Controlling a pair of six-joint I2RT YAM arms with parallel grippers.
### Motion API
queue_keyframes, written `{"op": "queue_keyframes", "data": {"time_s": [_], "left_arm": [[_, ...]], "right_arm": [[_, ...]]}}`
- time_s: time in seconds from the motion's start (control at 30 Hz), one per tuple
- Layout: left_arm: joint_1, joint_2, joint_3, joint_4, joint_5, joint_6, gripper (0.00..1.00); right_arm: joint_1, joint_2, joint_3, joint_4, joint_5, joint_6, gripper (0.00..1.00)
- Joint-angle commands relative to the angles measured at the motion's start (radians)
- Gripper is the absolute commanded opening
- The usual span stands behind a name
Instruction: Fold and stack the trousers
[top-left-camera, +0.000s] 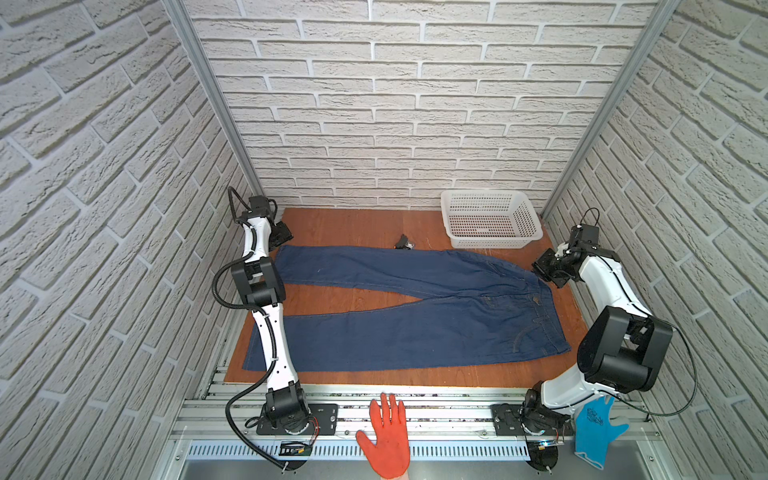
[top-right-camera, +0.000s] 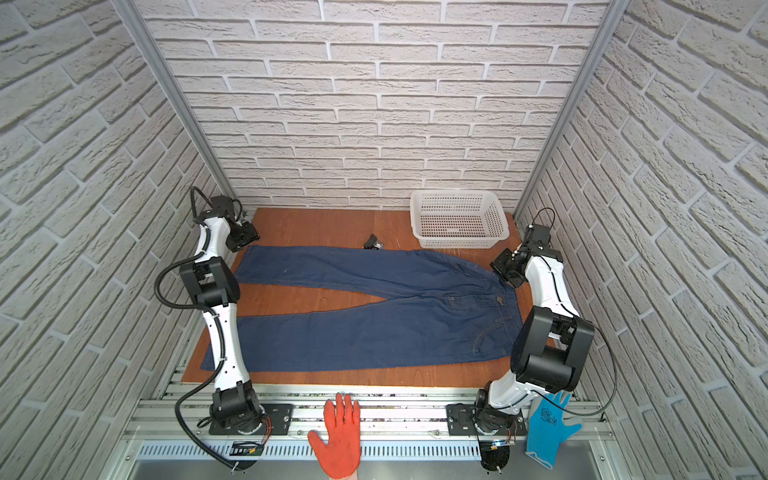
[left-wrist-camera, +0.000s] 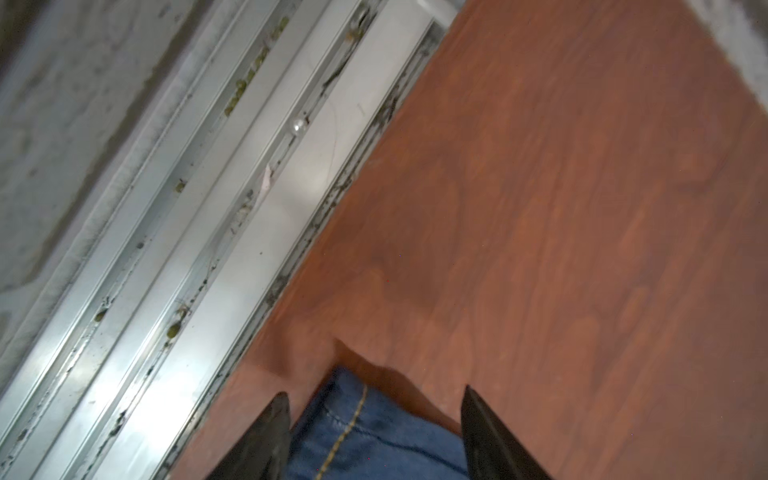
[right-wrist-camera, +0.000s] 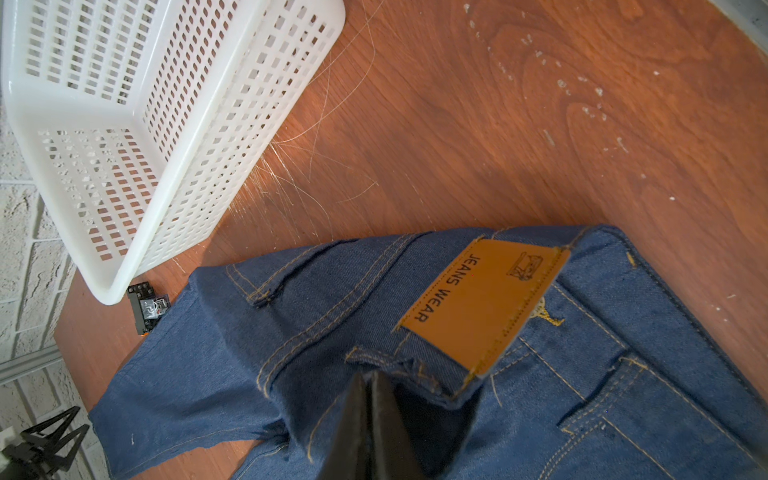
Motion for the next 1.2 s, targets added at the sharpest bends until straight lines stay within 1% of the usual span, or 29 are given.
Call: {"op": "queue_keyframes", "data": {"time_s": [0.0, 0.07, 0.23, 0.4, 0.47, 0.57, 0.67, 0.77, 0.87, 0.97, 1.07, 1.17], "left_arm": [[0.004, 0.017, 0.024, -0.036, -0.011, 0.039, 0.65], [-0.004, 0.013, -0.002, -0.044, -0.023, 0.058, 0.63], [-0.023, -0.011, -0.071, -0.098, -0.102, 0.099, 0.54], [-0.042, -0.008, -0.075, -0.177, -0.13, 0.128, 0.46], [-0.046, -0.007, -0.076, -0.205, -0.147, 0.132, 0.41], [-0.049, -0.012, -0.079, -0.221, -0.158, 0.133, 0.31], [-0.05, -0.02, -0.08, -0.205, -0.164, 0.131, 0.17], [-0.051, -0.038, -0.083, -0.167, -0.16, 0.123, 0.07], [-0.052, -0.074, -0.095, -0.105, -0.154, 0.116, 0.0], [-0.047, -0.136, -0.134, -0.022, -0.151, 0.109, 0.0], [-0.031, -0.232, -0.227, 0.088, -0.143, 0.091, 0.0], [0.004, -0.362, -0.402, 0.239, -0.102, 0.05, 0.0]], "right_arm": [[0.01, -0.006, 0.024, 0.005, 0.006, 0.001, 0.05], [0.011, -0.006, 0.019, 0.007, 0.007, 0.003, 0.05], [0.012, -0.002, 0.018, 0.006, 0.0, 0.0, 0.05], [0.012, -0.001, 0.022, 0.004, -0.006, -0.004, 0.05], [0.012, -0.001, 0.021, 0.006, -0.008, -0.004, 0.05], [0.012, 0.0, 0.019, 0.007, -0.011, -0.006, 0.05], [0.011, 0.005, 0.019, 0.007, -0.012, -0.007, 0.05], [0.012, 0.004, 0.018, 0.009, -0.013, -0.008, 0.05], [0.012, 0.008, 0.024, 0.008, -0.012, -0.007, 0.05], [0.009, 0.008, 0.044, 0.0, -0.008, -0.006, 0.05], [-0.008, 0.004, 0.067, -0.009, 0.008, -0.003, 0.05], [-0.039, -0.015, 0.082, -0.014, 0.017, 0.0, 0.05]]}}
